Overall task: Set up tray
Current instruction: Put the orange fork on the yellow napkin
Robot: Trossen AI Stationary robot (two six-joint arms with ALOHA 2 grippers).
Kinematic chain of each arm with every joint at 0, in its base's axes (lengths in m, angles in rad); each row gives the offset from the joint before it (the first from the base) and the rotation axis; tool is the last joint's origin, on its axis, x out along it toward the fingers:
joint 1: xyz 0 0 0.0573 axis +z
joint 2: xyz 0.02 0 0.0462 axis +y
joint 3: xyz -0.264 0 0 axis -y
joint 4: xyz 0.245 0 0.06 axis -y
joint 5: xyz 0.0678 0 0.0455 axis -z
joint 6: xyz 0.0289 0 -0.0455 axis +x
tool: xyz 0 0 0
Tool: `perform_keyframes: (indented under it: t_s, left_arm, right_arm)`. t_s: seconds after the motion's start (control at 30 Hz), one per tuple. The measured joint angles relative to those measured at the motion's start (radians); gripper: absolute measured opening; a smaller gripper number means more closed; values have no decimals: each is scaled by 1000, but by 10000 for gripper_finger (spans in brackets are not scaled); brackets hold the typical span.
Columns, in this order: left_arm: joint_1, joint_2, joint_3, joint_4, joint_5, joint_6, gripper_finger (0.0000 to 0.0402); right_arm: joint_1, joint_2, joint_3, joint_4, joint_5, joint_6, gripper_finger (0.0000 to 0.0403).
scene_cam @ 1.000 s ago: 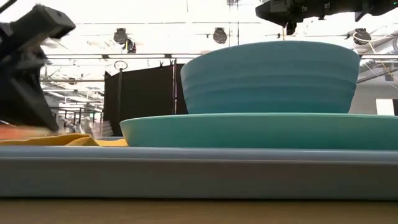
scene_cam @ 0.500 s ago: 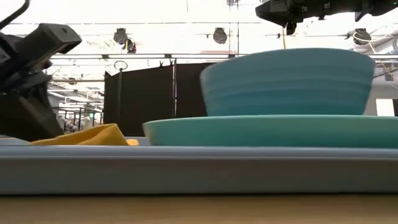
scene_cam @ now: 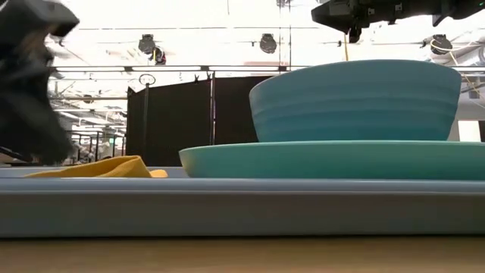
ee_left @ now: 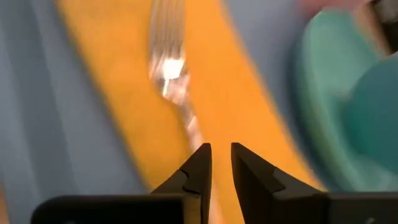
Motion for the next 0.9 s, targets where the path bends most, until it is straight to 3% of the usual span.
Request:
perform_keyframes:
  t_s: [0.07,0.2,0.4,0.5,0.73,0.9]
  left_arm:
    - [3,-34,1,-38,-53,35,65]
    - [39,-89,1,-186,-28,98,65]
    - [132,-121,-3,-339,153,215,65]
    - [172,-137,-40,-280,182,271,70]
    - [224,-226,-225,42,183,342,109]
    - [224,-290,-290,49,175,332,144]
  right_arm:
    - [0,4,0,1,0,0,77]
    - [0,13,0,6,0,0,77]
    - [0,22,0,3,0,3,77]
    - [0,21,0,5,0,8,77]
    - [0,22,0,4,-1,8,77]
    - [0,22,0,3,-3,8,77]
